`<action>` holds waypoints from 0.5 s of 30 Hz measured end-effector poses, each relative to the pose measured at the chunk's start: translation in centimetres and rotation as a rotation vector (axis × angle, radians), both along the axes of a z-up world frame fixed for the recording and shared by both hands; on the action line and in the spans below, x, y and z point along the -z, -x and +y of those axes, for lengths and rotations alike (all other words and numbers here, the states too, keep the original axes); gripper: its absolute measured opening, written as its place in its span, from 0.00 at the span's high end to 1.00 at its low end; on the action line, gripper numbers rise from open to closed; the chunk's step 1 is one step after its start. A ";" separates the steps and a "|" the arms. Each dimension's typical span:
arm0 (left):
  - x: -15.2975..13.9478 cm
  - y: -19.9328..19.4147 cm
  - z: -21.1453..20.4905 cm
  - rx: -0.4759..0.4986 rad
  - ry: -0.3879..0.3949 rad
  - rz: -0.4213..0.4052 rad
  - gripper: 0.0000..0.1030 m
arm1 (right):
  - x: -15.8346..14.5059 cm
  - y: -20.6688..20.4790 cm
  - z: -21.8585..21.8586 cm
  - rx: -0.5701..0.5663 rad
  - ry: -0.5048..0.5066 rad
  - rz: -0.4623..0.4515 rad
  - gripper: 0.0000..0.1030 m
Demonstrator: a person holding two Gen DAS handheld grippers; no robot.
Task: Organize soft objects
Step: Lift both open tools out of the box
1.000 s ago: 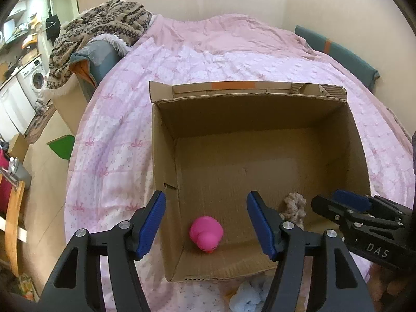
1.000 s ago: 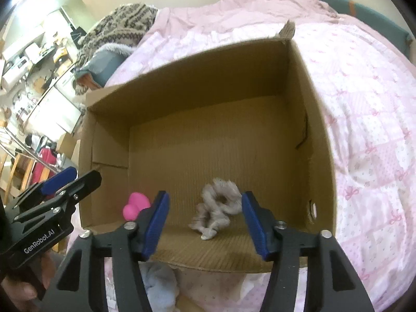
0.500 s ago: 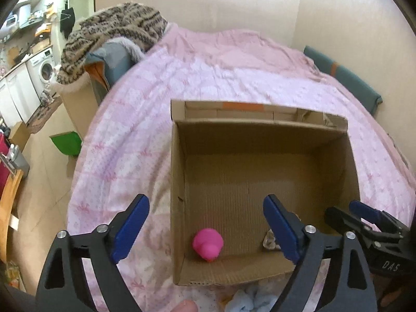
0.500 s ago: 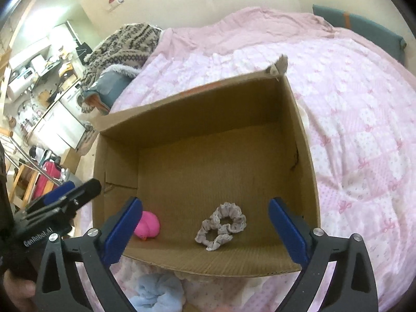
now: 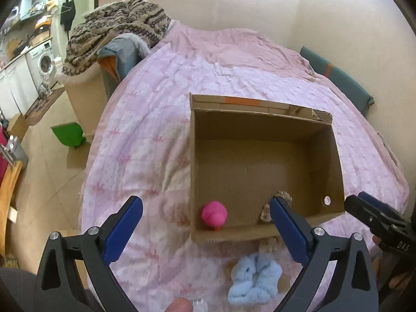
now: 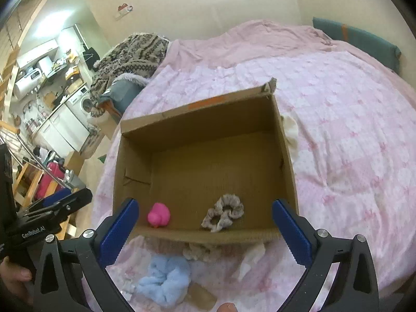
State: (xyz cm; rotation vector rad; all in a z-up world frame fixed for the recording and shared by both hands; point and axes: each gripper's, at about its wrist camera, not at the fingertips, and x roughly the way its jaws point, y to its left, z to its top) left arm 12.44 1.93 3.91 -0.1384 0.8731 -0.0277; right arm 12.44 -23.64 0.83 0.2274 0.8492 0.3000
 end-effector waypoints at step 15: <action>0.8 3.8 1.2 -0.023 -0.017 0.052 0.05 | 0.9 3.6 1.0 -0.009 0.044 0.051 0.00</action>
